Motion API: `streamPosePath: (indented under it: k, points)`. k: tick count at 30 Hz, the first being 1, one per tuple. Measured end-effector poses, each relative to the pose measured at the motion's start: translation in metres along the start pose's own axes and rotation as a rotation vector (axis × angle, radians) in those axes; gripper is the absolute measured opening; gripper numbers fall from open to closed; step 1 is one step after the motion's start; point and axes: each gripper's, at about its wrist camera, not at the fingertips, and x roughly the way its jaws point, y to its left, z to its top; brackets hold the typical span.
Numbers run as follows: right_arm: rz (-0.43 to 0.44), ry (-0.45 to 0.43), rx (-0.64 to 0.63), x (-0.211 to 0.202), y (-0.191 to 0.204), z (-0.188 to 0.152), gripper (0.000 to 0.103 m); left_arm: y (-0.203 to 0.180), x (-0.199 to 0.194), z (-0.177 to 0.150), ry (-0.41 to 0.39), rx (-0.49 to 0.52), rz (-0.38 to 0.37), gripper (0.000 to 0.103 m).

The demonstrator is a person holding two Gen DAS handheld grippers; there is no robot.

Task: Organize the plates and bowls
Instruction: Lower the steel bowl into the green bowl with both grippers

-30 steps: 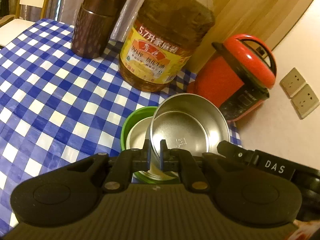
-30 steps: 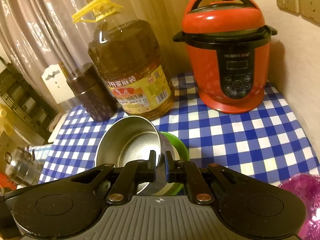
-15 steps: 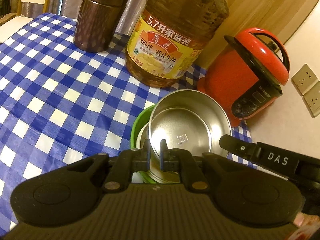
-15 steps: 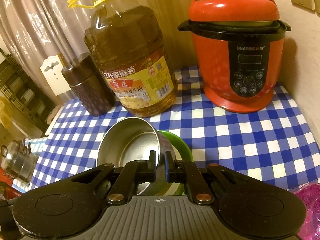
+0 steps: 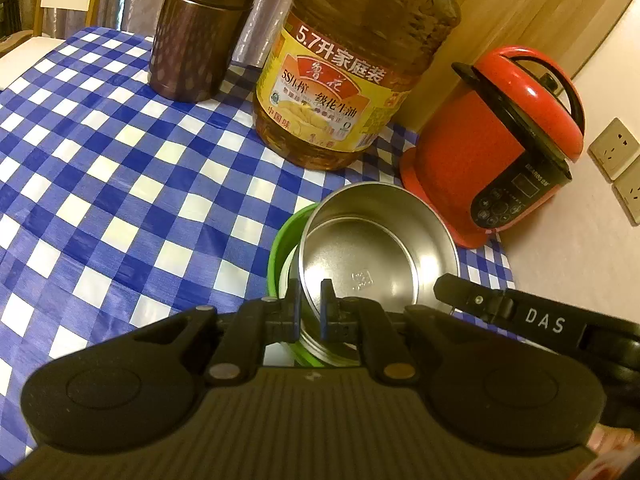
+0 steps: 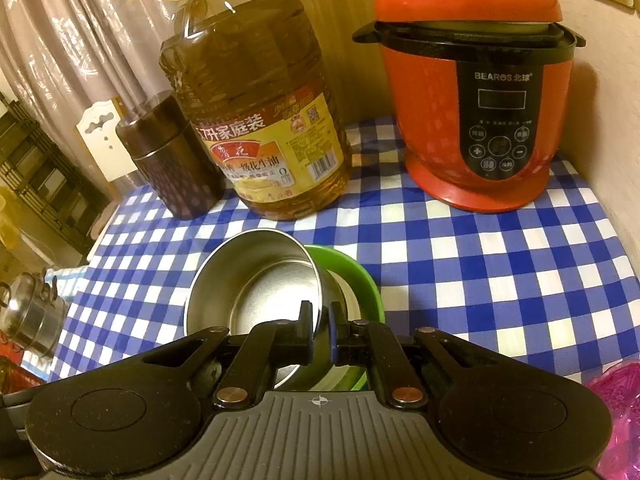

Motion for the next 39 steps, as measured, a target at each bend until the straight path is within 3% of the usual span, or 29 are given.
streamPosePath:
  k: [21, 33, 36, 39]
  points:
    - [-0.013, 0.003, -0.004, 0.003, -0.003, 0.0, 0.007, -0.01, 0.003, 0.001, 0.005, 0.092, 0.034, 0.007]
    - [0.028, -0.027, 0.023, -0.002, -0.009, 0.005, 0.008, -0.012, -0.014, 0.008, -0.068, 0.108, 0.0, 0.013]
    - [0.015, -0.031, 0.018, -0.004, -0.011, 0.005, 0.017, -0.007, -0.016, 0.01, -0.08, 0.103, 0.005, 0.018]
    - [0.009, -0.042, 0.032, -0.006, -0.016, 0.004, 0.045, 0.0, -0.014, 0.01, -0.08, 0.088, 0.017, 0.022]
